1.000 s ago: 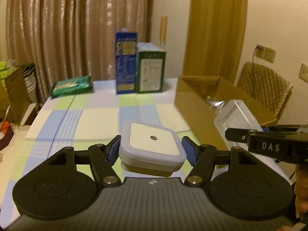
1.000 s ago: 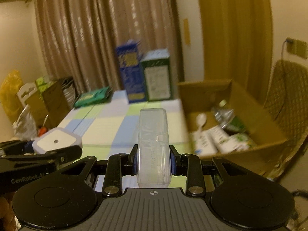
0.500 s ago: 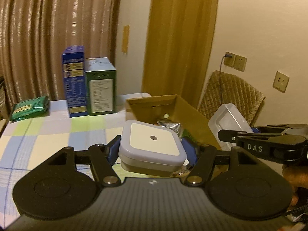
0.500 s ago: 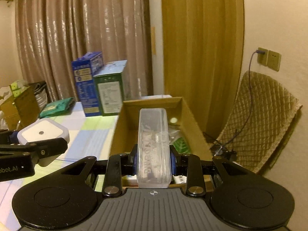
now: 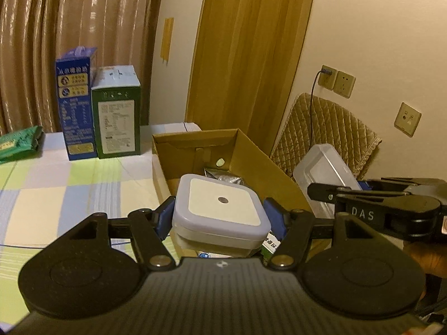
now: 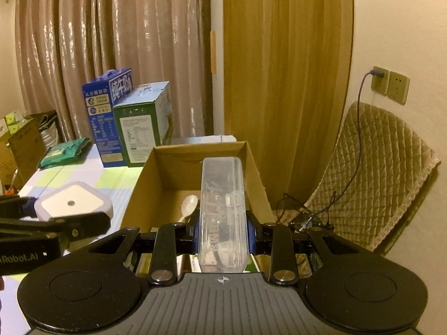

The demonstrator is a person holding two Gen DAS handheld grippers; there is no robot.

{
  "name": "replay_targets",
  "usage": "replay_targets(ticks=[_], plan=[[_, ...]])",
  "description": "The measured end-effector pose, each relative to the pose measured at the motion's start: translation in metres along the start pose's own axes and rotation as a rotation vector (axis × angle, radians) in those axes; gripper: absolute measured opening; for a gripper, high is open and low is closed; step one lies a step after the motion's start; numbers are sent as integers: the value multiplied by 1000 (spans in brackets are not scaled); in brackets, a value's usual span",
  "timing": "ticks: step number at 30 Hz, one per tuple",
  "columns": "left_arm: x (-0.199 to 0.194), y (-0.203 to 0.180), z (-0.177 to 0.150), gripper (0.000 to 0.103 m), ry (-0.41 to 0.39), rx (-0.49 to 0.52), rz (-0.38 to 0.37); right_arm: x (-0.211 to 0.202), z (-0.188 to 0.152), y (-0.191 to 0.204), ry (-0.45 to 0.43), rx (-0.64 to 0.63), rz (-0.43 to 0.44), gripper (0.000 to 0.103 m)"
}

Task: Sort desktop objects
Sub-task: 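Carry the case and night-light over the cardboard box with both tools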

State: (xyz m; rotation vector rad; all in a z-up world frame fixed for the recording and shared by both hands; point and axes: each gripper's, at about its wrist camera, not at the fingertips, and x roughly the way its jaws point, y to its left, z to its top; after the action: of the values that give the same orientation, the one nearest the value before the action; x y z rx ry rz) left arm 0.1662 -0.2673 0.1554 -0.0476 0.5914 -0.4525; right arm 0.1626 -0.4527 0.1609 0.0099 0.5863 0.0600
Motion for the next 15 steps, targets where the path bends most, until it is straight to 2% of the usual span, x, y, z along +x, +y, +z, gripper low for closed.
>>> replay_targets(ticks=[8, 13, 15], plan=[[32, 2, 0, 63, 34, -46, -27, 22, 2, -13, 20, 14, -3, 28], [50, 2, 1, 63, 26, -60, -52, 33, 0, -21, 31, 24, -9, 28], [56, 2, 2, 69, 25, -63, -46, 35, 0, -23, 34, 28, -11, 28]])
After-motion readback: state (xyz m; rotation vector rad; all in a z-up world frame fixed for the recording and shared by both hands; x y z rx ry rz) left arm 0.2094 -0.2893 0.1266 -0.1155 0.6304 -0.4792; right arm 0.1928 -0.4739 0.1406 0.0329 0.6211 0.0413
